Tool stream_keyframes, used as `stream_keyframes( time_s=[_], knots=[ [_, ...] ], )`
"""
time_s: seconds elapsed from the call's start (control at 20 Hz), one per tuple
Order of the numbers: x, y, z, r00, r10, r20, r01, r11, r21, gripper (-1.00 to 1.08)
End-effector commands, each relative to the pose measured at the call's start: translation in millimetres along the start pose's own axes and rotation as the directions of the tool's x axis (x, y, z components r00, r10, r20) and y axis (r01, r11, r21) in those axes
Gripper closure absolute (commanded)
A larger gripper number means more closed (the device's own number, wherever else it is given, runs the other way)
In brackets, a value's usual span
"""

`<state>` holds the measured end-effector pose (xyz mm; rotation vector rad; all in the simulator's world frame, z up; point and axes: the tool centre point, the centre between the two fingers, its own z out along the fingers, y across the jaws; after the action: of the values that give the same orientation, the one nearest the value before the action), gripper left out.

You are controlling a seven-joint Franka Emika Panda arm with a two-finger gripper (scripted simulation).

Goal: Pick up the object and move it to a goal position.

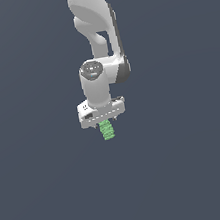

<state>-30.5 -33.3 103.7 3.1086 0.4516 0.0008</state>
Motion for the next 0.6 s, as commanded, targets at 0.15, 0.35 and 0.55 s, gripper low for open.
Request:
stream_keyframes(
  time_s=[0.15,0.35,0.55],
  knots=[
    [-1,0,19,1.000,-0.001,0.001,0.001,1.000,0.000,-0.92],
    [-2,-1,38,1.000,-0.003,0.000,0.003,1.000,0.000,-0.92],
    [-1,0,47,1.000,-0.004,0.000,0.004,1.000,0.000,-0.92]
  ],
)
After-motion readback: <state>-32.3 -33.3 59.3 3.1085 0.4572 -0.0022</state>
